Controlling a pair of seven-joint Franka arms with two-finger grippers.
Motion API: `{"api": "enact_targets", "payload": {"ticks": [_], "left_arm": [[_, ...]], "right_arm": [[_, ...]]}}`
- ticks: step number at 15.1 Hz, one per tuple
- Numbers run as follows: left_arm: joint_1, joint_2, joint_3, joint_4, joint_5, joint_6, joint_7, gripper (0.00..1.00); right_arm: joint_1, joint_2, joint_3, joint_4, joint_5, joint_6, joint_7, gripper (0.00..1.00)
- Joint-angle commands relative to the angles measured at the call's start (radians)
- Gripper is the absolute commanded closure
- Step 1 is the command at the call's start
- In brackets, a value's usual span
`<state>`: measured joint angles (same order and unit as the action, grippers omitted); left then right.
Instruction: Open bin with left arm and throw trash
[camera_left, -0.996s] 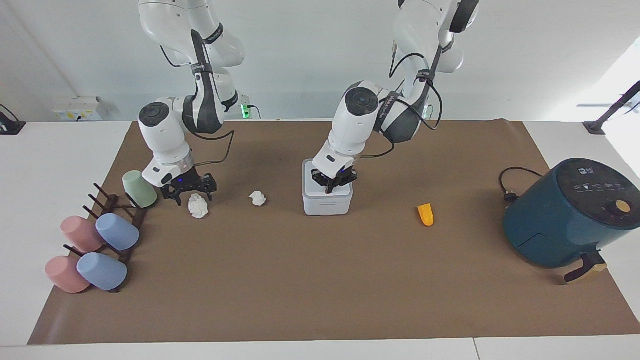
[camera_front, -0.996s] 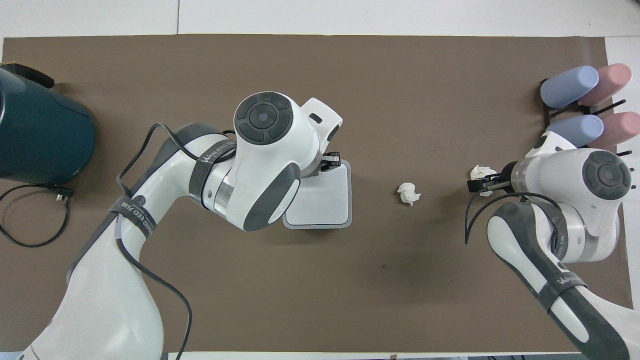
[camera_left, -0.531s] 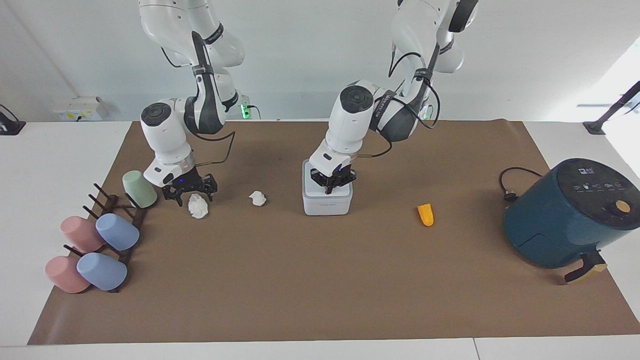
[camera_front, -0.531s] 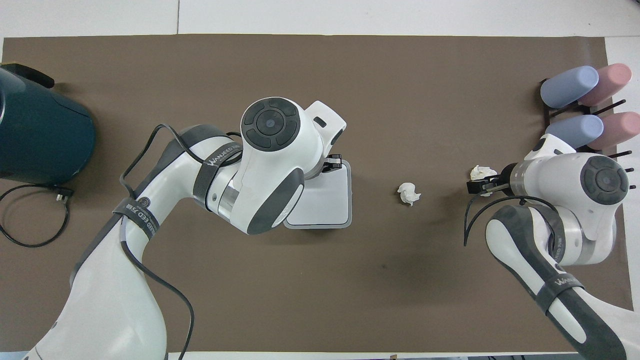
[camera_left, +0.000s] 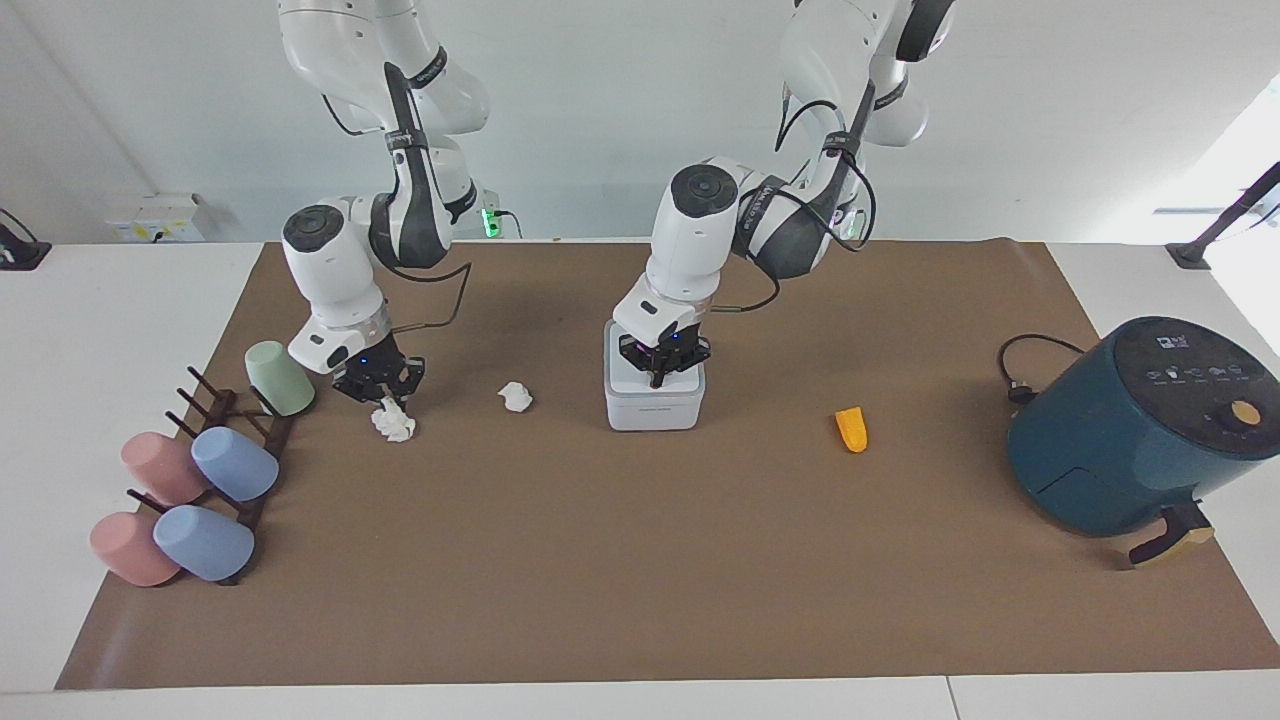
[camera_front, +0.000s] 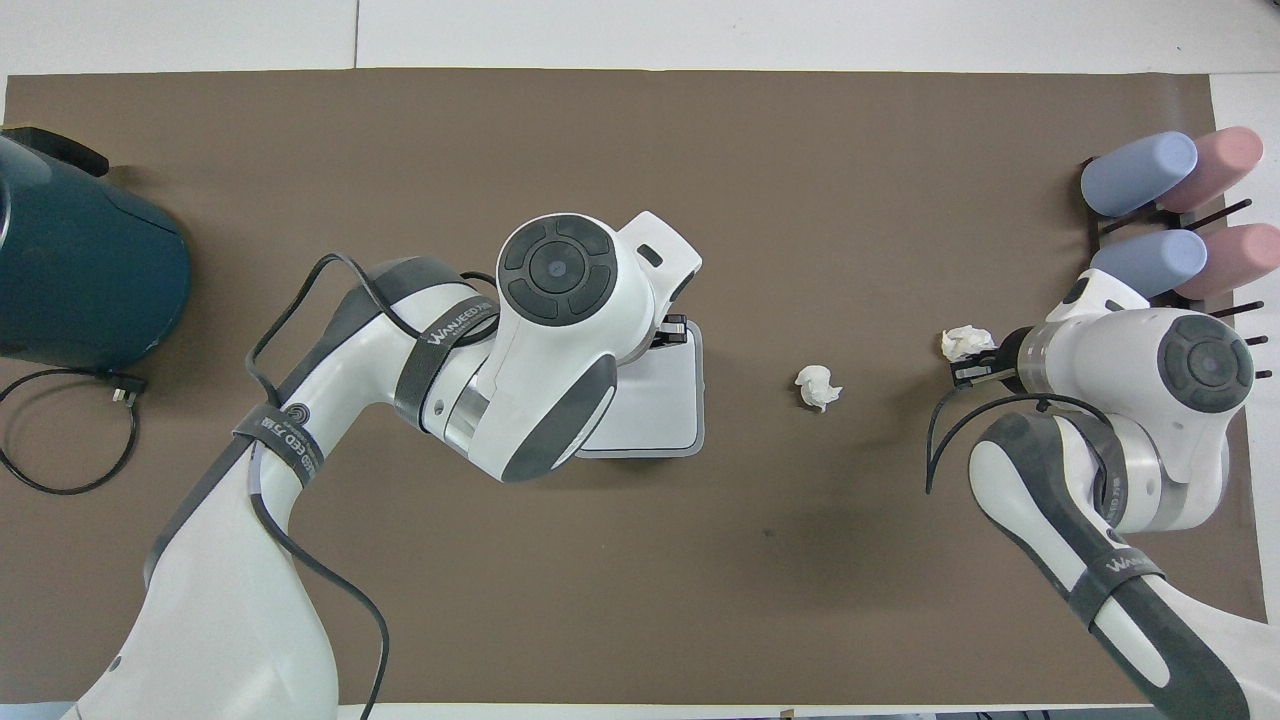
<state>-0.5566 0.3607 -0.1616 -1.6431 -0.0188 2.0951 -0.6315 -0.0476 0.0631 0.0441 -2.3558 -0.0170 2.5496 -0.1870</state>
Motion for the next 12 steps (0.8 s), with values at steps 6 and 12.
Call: {"api": "enact_targets", "payload": {"ticks": [6, 12], "left_arm": [[-0.016, -0.117, 0.014, -0.053, -0.015, -0.096, 0.009, 1.00], [0.065, -0.224, 0.019, -0.046, -0.044, -0.253, 0.101, 1.00]], "right_arm": [[0.046, -0.064, 0.011, 0.150, 0.006, -0.202, 0.093, 1.00], [0.133, -0.137, 0.014, 0.297, 0.008, -0.442, 0.282, 1.00]]}}
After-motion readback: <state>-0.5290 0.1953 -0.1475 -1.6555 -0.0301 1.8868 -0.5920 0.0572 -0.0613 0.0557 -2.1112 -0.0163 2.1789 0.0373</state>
